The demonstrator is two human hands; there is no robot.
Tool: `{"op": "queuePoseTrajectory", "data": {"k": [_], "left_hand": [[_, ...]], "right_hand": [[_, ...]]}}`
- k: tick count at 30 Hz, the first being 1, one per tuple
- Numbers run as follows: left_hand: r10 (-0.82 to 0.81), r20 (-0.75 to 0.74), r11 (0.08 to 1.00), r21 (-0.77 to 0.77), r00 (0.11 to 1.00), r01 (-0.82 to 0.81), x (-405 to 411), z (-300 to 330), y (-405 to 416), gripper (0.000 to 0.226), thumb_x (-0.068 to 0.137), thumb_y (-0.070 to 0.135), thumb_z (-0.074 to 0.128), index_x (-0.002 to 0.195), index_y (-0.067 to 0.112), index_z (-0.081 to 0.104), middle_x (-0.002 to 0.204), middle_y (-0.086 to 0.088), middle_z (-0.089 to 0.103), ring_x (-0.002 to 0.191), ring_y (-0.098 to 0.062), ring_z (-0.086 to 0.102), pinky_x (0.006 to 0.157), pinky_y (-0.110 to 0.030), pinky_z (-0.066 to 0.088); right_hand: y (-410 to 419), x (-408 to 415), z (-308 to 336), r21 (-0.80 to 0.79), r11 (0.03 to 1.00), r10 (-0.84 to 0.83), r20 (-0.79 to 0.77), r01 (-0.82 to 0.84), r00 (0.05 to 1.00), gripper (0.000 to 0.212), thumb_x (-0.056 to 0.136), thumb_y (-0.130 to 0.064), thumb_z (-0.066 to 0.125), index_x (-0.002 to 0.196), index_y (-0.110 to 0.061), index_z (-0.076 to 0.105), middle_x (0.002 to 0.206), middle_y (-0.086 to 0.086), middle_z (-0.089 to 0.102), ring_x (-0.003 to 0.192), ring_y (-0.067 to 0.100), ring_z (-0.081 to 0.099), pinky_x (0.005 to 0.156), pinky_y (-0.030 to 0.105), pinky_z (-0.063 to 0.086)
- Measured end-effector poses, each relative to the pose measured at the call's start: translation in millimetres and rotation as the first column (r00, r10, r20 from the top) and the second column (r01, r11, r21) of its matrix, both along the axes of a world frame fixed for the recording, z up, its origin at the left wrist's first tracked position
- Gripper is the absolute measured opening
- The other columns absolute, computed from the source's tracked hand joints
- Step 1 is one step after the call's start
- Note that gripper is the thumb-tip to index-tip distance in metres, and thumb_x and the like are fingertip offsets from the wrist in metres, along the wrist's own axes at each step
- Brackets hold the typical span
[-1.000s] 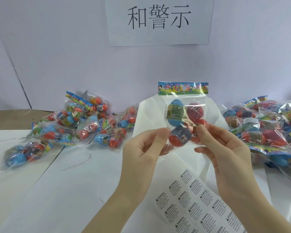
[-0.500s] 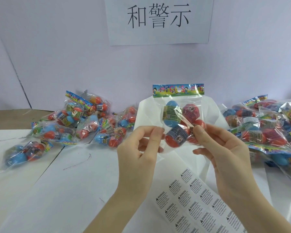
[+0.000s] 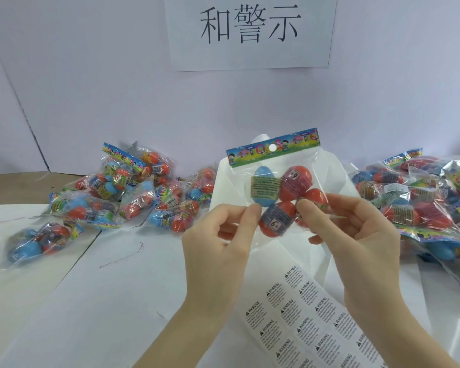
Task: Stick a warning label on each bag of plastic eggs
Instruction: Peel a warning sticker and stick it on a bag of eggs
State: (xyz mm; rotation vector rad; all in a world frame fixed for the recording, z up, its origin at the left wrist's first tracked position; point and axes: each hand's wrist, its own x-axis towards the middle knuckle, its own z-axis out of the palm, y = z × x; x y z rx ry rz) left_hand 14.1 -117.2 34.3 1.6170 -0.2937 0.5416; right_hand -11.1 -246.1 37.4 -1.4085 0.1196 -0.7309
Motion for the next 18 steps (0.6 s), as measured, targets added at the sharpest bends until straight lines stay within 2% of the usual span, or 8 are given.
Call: {"op": "queuePoseTrajectory", "data": {"k": [2, 4, 6, 8, 11, 14, 17, 18], "left_hand": [[0.039, 0.02, 0.998, 0.05, 0.999, -0.04, 1, -2, 0, 0.017, 0.082, 0.023, 0.069, 0.065, 0.024, 0.067, 0.062, 0.016, 0.066, 0.057, -0.005, 0.057, 0.057, -0.011, 0.042], [0.073, 0.043, 0.994, 0.083, 0.996, -0.077, 2, -3, 0, 0.017, 0.083, 0.027, 0.07, 0.066, 0.027, 0.066, 0.061, 0.018, 0.064, 0.058, -0.006, 0.057, 0.058, -0.014, 0.043], [0.097, 0.057, 0.99, 0.093, 0.994, -0.102, 2, -4, 1, 0.012, 0.079, 0.033, 0.064, 0.068, 0.029, 0.066, 0.062, 0.017, 0.065, 0.058, -0.006, 0.057, 0.059, -0.017, 0.045], [0.115, 0.068, 0.988, 0.092, 0.991, -0.121, 3, -5, 2, 0.012, 0.082, 0.03, 0.065, 0.07, 0.029, 0.066, 0.063, 0.015, 0.066, 0.059, -0.008, 0.058, 0.059, -0.021, 0.046], [0.113, 0.043, 0.991, 0.07, 0.993, -0.116, 3, -4, 2, 0.018, 0.085, 0.026, 0.067, 0.067, 0.029, 0.067, 0.062, 0.015, 0.066, 0.058, -0.006, 0.058, 0.059, -0.016, 0.044], [0.035, -0.053, 0.998, -0.051, 0.998, -0.038, 0, 1, 2, 0.021, 0.078, 0.039, 0.057, 0.066, 0.026, 0.068, 0.064, 0.015, 0.068, 0.058, -0.003, 0.059, 0.058, -0.009, 0.041], [-0.138, -0.191, 0.987, -0.11, 0.972, 0.119, 1, 5, 2, 0.043, 0.064, 0.057, 0.063, 0.086, 0.021, 0.069, 0.079, 0.009, 0.072, 0.066, -0.004, 0.063, 0.061, -0.011, 0.046], [-0.237, -0.249, 0.968, -0.139, 0.939, 0.207, 2, 5, 1, 0.046, 0.062, 0.056, 0.066, 0.089, 0.019, 0.07, 0.081, 0.005, 0.072, 0.068, -0.005, 0.065, 0.062, -0.013, 0.049]], "right_hand": [[1, -1, -1, -0.031, 0.999, -0.023, -0.007, 0.023, 1.0, 0.042, 0.047, -0.047, 0.078, 0.08, -0.023, 0.068, 0.081, 0.003, 0.072, 0.072, 0.025, 0.064, 0.061, 0.029, 0.052], [2, -1, -2, -0.044, 0.999, -0.021, -0.002, 0.021, 1.0, 0.039, 0.047, -0.048, 0.078, 0.079, -0.028, 0.069, 0.079, 0.001, 0.072, 0.068, 0.02, 0.063, 0.064, 0.032, 0.053], [3, -2, 0, -0.04, 0.999, 0.019, -0.002, -0.019, 1.0, 0.038, 0.047, -0.049, 0.077, 0.08, -0.033, 0.068, 0.074, 0.0, 0.07, 0.063, 0.013, 0.061, 0.061, 0.028, 0.053], [4, -3, 2, -0.043, 0.997, 0.069, -0.008, -0.069, 0.998, 0.04, 0.048, -0.05, 0.076, 0.082, -0.031, 0.067, 0.075, 0.001, 0.071, 0.063, 0.013, 0.062, 0.058, 0.024, 0.052], [4, -3, 4, -0.02, 0.995, 0.102, 0.015, -0.101, 0.995, 0.042, 0.051, -0.046, 0.072, 0.086, -0.024, 0.063, 0.074, -0.001, 0.071, 0.061, 0.01, 0.063, 0.053, 0.017, 0.049], [3, -2, 5, 0.039, 0.992, 0.121, 0.025, -0.122, 0.992, 0.044, 0.053, -0.041, 0.069, 0.088, -0.015, 0.062, 0.066, -0.001, 0.071, 0.054, 0.007, 0.061, 0.051, 0.016, 0.048], [2, -1, 4, 0.062, 0.987, 0.147, 0.017, -0.148, 0.989, 0.043, 0.054, -0.037, 0.069, 0.087, -0.01, 0.064, 0.064, 0.0, 0.07, 0.052, 0.008, 0.061, 0.049, 0.016, 0.048], [2, -1, 3, 0.055, 0.986, 0.156, 0.015, -0.156, 0.988, 0.042, 0.054, -0.036, 0.07, 0.086, -0.01, 0.064, 0.065, 0.0, 0.07, 0.051, 0.008, 0.061, 0.048, 0.016, 0.048]]}}
